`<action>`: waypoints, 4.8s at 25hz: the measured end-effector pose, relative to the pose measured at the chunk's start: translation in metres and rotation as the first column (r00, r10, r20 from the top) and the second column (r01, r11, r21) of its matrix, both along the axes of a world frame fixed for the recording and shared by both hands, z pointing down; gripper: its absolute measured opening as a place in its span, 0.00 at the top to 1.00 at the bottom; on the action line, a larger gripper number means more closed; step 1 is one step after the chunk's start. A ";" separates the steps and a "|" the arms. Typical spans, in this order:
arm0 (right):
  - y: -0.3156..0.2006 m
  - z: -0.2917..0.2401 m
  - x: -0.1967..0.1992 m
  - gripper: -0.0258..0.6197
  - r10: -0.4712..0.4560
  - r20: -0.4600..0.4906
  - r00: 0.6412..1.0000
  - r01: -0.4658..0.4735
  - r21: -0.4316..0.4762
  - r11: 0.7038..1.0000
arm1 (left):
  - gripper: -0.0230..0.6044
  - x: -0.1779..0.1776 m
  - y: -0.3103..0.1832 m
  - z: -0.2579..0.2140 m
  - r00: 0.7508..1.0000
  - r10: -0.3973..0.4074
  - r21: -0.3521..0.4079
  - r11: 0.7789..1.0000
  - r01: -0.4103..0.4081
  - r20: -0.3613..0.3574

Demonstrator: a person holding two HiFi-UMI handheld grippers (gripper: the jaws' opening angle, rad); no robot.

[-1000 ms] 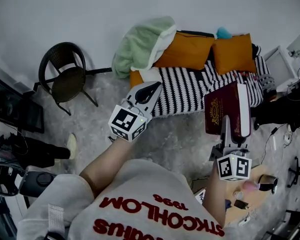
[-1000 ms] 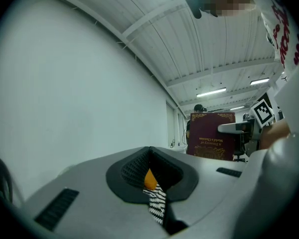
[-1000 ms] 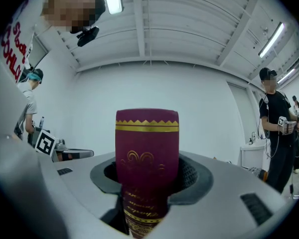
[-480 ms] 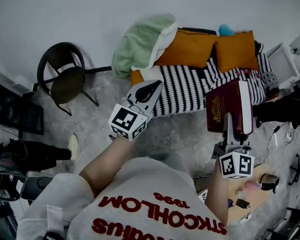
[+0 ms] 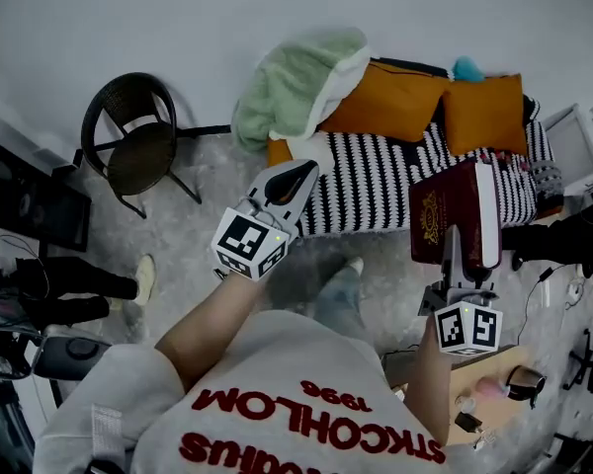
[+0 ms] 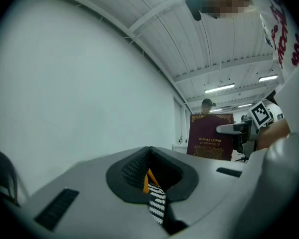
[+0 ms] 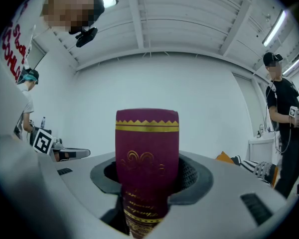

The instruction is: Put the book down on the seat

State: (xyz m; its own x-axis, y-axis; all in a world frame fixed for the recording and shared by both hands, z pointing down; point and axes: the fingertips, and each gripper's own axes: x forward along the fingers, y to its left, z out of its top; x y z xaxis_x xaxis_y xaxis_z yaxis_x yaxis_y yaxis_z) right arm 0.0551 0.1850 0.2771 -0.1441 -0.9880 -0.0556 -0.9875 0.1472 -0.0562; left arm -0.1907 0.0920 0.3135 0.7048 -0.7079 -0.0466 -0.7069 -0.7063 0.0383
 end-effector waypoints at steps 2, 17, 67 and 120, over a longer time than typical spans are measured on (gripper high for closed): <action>-0.014 0.002 0.007 0.59 -0.006 0.007 1.000 0.006 -0.002 1.000 | 0.94 0.001 -0.010 0.002 1.000 -0.015 -0.001 1.000 0.015 0.004; -0.183 0.013 0.106 0.59 -0.056 0.055 0.997 0.059 -0.044 0.997 | 0.94 0.088 -0.154 0.006 0.995 -0.093 -0.024 0.995 0.093 0.027; -0.445 0.263 0.251 0.59 -0.073 0.309 0.948 0.173 -0.309 0.935 | 0.94 0.255 -0.397 0.186 0.990 -0.133 -0.140 0.980 0.138 0.050; -0.563 0.538 0.184 0.82 -0.273 0.134 0.953 0.277 -0.750 0.601 | 0.94 0.217 -0.405 0.285 0.996 -0.086 -0.283 0.955 0.091 0.031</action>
State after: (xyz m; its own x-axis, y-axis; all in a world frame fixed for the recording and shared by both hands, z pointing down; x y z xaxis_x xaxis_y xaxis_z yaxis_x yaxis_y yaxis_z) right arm 0.2392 -0.3782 0.8147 -0.4184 -0.5960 0.6854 -0.9069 0.3160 -0.2788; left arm 0.0268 -0.3126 0.5988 0.6374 -0.7498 0.1774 -0.7686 -0.6027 0.2146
